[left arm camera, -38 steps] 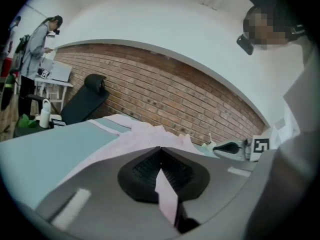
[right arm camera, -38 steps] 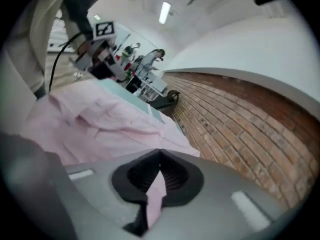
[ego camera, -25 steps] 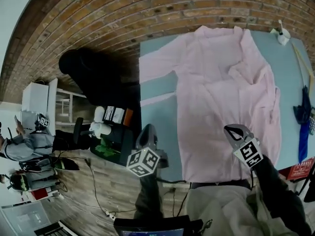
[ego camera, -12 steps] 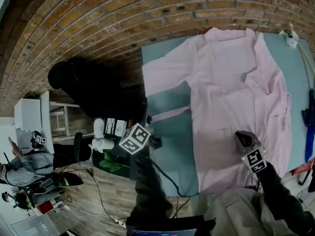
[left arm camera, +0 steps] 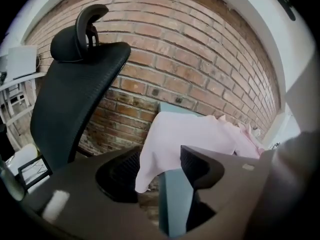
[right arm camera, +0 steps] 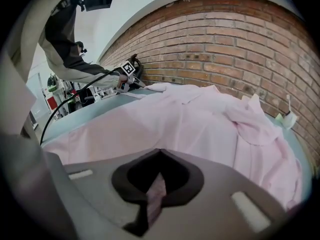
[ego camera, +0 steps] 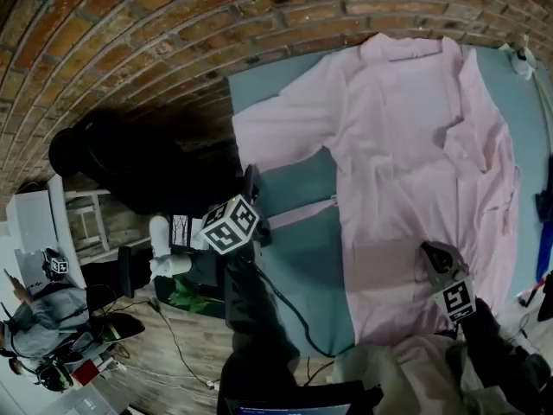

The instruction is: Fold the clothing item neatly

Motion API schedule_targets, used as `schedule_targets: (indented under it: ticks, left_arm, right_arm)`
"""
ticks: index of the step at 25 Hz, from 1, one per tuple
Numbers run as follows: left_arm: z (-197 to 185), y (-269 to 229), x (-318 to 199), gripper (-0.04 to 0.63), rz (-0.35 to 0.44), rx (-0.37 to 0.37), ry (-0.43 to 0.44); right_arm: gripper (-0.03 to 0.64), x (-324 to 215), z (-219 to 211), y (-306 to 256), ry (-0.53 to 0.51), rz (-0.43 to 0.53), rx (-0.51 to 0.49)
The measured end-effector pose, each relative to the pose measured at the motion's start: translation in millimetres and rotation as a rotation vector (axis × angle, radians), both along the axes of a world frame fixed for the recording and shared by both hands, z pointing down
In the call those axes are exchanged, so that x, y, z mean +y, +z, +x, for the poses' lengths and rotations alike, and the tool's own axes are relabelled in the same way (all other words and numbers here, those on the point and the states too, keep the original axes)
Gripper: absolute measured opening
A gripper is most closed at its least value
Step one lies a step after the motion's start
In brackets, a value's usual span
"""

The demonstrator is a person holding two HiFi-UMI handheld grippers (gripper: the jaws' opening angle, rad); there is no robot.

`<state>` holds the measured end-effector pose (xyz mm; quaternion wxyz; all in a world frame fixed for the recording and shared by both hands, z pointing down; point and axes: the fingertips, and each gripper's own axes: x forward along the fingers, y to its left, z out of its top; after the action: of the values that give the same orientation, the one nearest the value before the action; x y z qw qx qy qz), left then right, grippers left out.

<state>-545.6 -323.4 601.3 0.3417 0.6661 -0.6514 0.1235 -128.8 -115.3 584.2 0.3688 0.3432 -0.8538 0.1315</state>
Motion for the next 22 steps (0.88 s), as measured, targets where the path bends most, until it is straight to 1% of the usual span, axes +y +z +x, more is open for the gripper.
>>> schedule_targets:
  ticks: [1,2,4,6,7,8,9,11,13,14,15,16,17,18,19,20,21,22]
  left_arm:
    - [3,-1,-3,0.267,0.007,0.009,0.011]
    - [6,-2,-6,0.247,0.017,0.022,0.025]
    - [12,-4,-11,0.151,0.033,0.062,0.056]
    - [11,-5,-12,0.143,0.046,0.090,0.060]
    - [7,-6,-13,0.113,0.055,0.091,0.052]
    - [3,-8,-13,0.040,0.064,0.078,0.047]
    - [1,-12,-14,0.029,0.071,0.049,0.049]
    - [2,-28,-16,0.028,0.108,-0.056,0.054]
    - [10,-62,-19,0.028,0.192,-0.204,0.055]
    - [20,-84,-20,0.028,0.242,-0.289,0.073]
    - [37,-106,-21,0.028,0.294,-0.376,0.112]
    - [61,-129,-21,0.028,0.346,-0.458,0.174]
    - [92,-149,-21,0.028,0.396,-0.525,0.253]
    - [127,-166,-21,0.028,0.437,-0.573,0.345]
    - [165,-179,-20,0.028,0.462,-0.603,0.443]
    - [204,-187,-16,0.028,0.475,-0.611,0.540]
    - [242,-190,-12,0.028,0.486,-0.587,0.619]
    - [279,-188,-7,0.028,0.506,-0.532,0.676]
  right_arm:
    - [0.000,0,0,1,0.001,0.002,0.002]
    - [0.000,-1,0,1,0.002,0.003,0.003]
    - [0.000,-1,0,3,0.006,0.005,0.004]
    - [0.001,-1,0,5,0.008,0.009,0.002]
    - [0.000,-1,0,5,0.009,0.011,0.000]
    - [0.001,-1,0,5,0.009,0.013,-0.003]
    - [0.000,-1,0,5,0.011,0.013,-0.003]
    - [0.001,-1,0,3,0.022,0.009,-0.010]
    - [0.000,-1,0,1,0.031,0.014,-0.025]
    - [0.000,-1,0,0,0.032,0.020,-0.033]
    - [0.000,0,1,-1,0.037,0.024,-0.041]
    - [0.000,0,2,-4,0.046,0.029,-0.049]
    - [0.002,0,4,-8,0.059,0.037,-0.057]
    - [0.002,-1,7,-12,0.069,0.052,-0.063]
    - [0.002,-3,10,-17,0.078,0.072,-0.067]
    - [0.000,-4,15,-21,0.088,0.093,-0.071]
    - [0.002,-4,20,-25,0.101,0.111,-0.073]
    - [0.002,-4,26,-28,0.117,0.124,-0.073]
